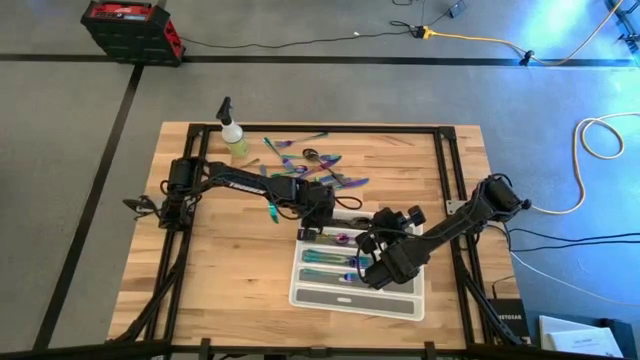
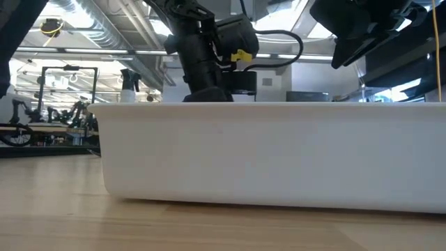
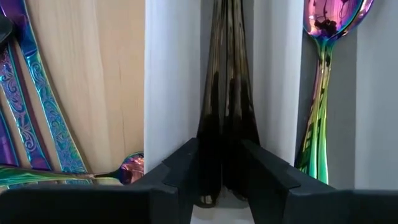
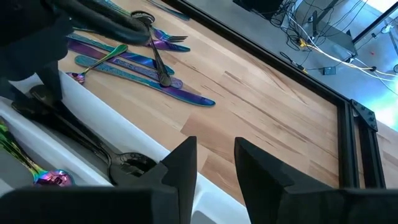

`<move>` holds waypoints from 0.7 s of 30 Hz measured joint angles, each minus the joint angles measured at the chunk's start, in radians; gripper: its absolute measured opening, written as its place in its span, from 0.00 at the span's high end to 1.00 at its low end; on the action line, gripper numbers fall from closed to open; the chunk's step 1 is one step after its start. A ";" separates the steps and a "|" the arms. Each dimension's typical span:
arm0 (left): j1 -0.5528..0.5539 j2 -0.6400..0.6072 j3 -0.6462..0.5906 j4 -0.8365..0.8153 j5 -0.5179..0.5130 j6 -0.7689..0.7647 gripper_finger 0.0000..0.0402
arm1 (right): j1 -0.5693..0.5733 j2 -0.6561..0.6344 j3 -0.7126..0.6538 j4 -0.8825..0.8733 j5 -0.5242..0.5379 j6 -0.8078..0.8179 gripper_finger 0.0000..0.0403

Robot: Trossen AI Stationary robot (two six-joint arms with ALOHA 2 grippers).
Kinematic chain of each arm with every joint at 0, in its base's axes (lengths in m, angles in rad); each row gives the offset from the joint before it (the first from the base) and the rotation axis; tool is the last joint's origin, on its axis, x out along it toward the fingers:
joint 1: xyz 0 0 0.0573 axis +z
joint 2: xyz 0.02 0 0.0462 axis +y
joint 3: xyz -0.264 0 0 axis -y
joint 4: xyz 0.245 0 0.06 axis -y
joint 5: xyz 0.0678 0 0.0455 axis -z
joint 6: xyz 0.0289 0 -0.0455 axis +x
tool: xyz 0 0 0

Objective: Sort silverware
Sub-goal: Put the black spoon into the white silverware tray, then put the purple spoon into the white silverware tray

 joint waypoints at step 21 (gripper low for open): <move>-0.051 -0.274 -0.187 0.333 -0.121 -0.078 0.78 | 0.040 0.000 -0.001 0.029 -0.053 -0.029 0.77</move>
